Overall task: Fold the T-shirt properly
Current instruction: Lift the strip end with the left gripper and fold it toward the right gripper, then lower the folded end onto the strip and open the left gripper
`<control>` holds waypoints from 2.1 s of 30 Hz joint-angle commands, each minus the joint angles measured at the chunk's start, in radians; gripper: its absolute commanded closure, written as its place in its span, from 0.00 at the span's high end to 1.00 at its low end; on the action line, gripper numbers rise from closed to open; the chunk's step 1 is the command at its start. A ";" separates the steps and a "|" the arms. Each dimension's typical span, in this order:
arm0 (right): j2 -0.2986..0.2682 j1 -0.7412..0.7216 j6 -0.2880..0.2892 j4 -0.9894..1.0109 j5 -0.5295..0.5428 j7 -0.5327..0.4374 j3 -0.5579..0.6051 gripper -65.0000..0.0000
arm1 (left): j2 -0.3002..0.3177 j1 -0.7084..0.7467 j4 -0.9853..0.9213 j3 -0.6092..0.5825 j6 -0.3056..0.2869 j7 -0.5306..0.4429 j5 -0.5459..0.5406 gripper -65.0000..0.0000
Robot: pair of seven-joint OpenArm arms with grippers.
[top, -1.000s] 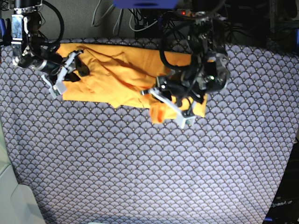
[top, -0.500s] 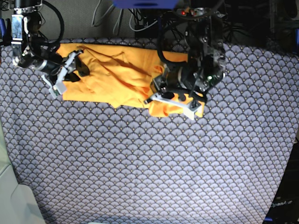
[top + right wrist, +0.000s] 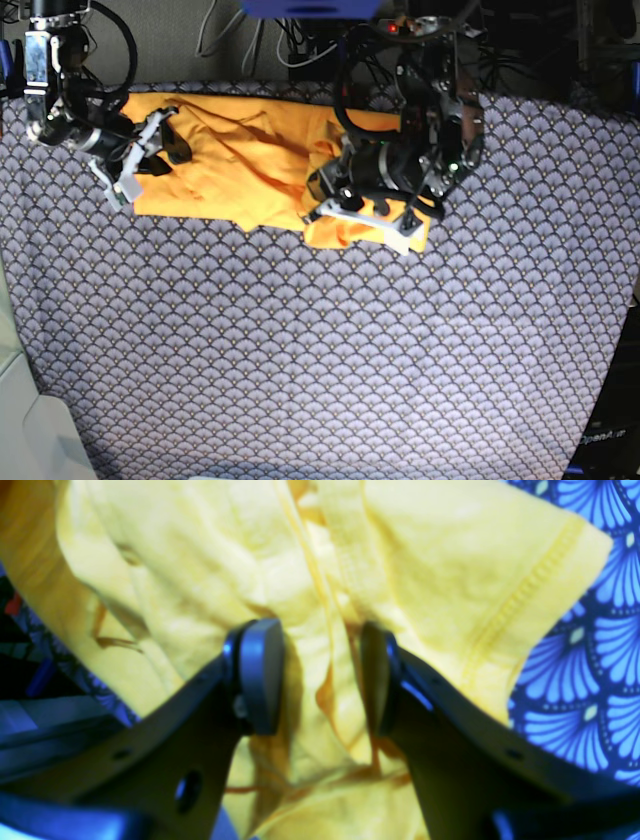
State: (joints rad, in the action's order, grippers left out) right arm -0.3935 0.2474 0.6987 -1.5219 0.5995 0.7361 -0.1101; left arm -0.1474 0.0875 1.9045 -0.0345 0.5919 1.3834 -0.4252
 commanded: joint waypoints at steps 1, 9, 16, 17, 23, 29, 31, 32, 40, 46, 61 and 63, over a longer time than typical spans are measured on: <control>-0.014 0.000 -0.001 -0.010 -0.011 0.010 -0.003 0.42 | -0.010 -0.013 0.014 -0.002 0.003 0.001 -0.022 0.00; -0.014 0.002 -0.001 -0.012 -0.011 0.010 -0.003 0.42 | 0.030 -0.009 0.014 -0.009 0.000 0.003 -0.024 0.00; -0.014 0.002 -0.001 -0.012 -0.011 0.010 -0.003 0.42 | 0.035 -0.009 0.014 -0.003 0.000 0.003 -0.024 0.00; -0.014 0.002 -0.001 -0.012 -0.011 0.010 -0.003 0.42 | 0.035 -0.010 0.014 -0.003 0.000 0.003 -0.024 0.00; -0.014 0.003 -0.001 -0.012 -0.011 0.010 -0.003 0.42 | 0.068 -0.016 0.014 -0.009 -0.005 0.013 -0.025 0.26; -0.014 0.003 -0.001 -0.012 -0.011 0.010 -0.003 0.42 | 0.075 -0.016 0.023 -0.008 -0.005 0.013 -0.025 0.84; -0.014 0.002 -0.001 -0.012 -0.011 0.010 -0.003 0.42 | 0.070 -0.016 0.025 -0.006 -0.005 0.013 -0.025 0.85; -0.014 0.002 -0.001 -0.012 -0.011 0.010 -0.003 0.42 | 0.068 -0.016 0.025 -0.008 -0.005 0.013 -0.027 0.85; -0.014 0.000 -0.001 -0.012 -0.011 0.010 -0.003 0.42 | 0.078 -0.048 0.025 0.000 -0.003 0.013 -0.212 0.85; -0.014 -0.001 -0.001 -0.012 -0.011 0.010 -0.003 0.42 | 0.093 -0.053 0.025 0.003 -0.003 0.013 -0.212 0.57; -0.014 -0.003 -0.001 -0.013 -0.011 0.010 -0.003 0.42 | 0.262 -0.055 -0.139 0.218 -0.003 0.013 -0.410 0.00; -0.014 -0.003 -0.001 -0.013 -0.011 0.010 -0.003 0.42 | 0.260 -0.084 -0.202 0.209 -0.005 0.013 -0.412 0.00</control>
State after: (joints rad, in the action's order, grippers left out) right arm -0.3935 0.2470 0.6983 -1.5242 0.5961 0.7387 -0.1097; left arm 0.1131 0.0299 1.6817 0.1738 0.5873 1.3876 -0.8104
